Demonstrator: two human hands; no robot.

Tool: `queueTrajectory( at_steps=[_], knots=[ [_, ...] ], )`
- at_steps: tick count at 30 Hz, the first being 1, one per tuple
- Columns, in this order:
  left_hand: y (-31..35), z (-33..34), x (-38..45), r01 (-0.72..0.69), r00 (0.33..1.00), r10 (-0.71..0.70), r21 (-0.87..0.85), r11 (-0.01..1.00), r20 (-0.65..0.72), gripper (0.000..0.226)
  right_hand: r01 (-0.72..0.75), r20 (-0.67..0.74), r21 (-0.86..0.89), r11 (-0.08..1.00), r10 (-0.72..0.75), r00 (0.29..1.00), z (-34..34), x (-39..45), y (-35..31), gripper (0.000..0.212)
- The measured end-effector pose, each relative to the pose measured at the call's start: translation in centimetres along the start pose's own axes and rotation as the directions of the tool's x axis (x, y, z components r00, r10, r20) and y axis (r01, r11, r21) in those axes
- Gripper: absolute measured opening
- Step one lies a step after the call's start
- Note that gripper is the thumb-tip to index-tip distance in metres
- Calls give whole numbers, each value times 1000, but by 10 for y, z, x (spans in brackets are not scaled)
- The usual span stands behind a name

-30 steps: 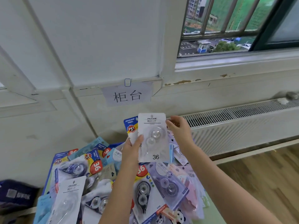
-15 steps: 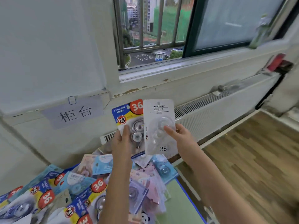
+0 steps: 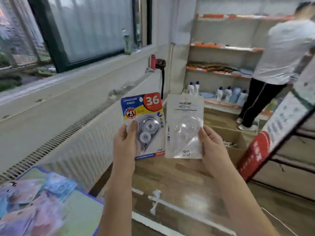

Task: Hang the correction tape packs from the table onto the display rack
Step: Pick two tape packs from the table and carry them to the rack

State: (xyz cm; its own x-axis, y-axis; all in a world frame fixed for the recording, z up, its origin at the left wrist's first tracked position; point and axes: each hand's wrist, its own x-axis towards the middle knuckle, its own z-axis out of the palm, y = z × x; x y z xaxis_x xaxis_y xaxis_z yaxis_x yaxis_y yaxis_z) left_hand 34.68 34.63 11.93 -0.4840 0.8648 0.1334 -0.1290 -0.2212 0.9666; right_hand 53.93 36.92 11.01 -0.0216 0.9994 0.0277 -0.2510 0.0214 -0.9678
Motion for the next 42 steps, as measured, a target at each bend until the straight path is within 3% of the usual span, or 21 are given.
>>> queueTrajectory(
  at_steps=[6, 14, 22, 29, 36, 42],
  knots=[
    [-17, 150, -67, 97, 920, -73, -43, 994, 384, 15, 167, -331, -98, 981, -190, 924, -156, -50, -53, 23],
    [-38, 343, -150, 171, 703, -79, -60, 983, 707, 17, 293, -644, -158, 943, -323, 694, -327, -106, -102, 24],
    [-61, 538, -209, 209, 480, -28, -83, 974, 877, 18, 328, -775, -229, 917, -375, 509, -486, -107, -159, 30],
    [-69, 686, -272, 238, 357, 16, -107, 965, 934, 18, 306, -828, -291, 907, -399, 394, -618, -108, -208, 28],
    [-95, 800, -347, 237, 317, -23, -56, 970, 948, 18, 299, -881, -276, 914, -364, 301, -754, -124, -228, 22],
    [-111, 894, -408, 211, 413, -36, -57, 976, 910, 18, 286, -851, -267, 920, -364, 378, -891, -119, -257, 22]
  ],
)
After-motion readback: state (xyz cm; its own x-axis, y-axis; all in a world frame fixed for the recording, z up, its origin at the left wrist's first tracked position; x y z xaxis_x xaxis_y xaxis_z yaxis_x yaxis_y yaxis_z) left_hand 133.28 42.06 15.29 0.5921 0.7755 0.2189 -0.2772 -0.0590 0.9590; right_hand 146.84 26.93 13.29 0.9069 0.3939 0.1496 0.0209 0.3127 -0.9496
